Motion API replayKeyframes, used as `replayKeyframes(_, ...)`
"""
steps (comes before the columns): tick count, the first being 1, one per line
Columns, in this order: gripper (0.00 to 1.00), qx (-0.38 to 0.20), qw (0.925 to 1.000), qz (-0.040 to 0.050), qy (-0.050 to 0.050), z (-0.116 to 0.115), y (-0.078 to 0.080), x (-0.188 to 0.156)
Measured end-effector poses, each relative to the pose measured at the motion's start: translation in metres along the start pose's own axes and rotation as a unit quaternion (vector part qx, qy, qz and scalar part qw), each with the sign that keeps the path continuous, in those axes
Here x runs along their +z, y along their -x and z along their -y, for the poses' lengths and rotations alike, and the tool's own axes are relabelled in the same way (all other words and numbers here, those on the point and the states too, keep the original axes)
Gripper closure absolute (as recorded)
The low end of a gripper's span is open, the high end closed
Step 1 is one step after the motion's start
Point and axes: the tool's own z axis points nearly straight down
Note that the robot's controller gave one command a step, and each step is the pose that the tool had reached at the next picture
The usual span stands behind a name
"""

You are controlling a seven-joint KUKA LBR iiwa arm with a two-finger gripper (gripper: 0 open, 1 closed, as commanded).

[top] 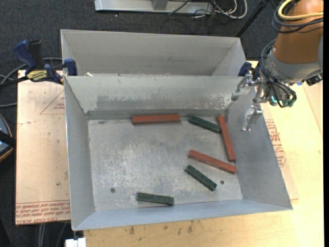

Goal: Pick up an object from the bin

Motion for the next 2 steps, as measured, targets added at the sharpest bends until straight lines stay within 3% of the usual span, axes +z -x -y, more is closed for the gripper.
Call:
replayKeyframes(1, 0.00, -0.001, 1.0000, 0.0041, -0.001, -0.001, 0.002, -0.005)
replayKeyframes(2, 0.00, 0.000, 1.0000, 0.0050, -0.001, -0.017, -0.025, 0.066)
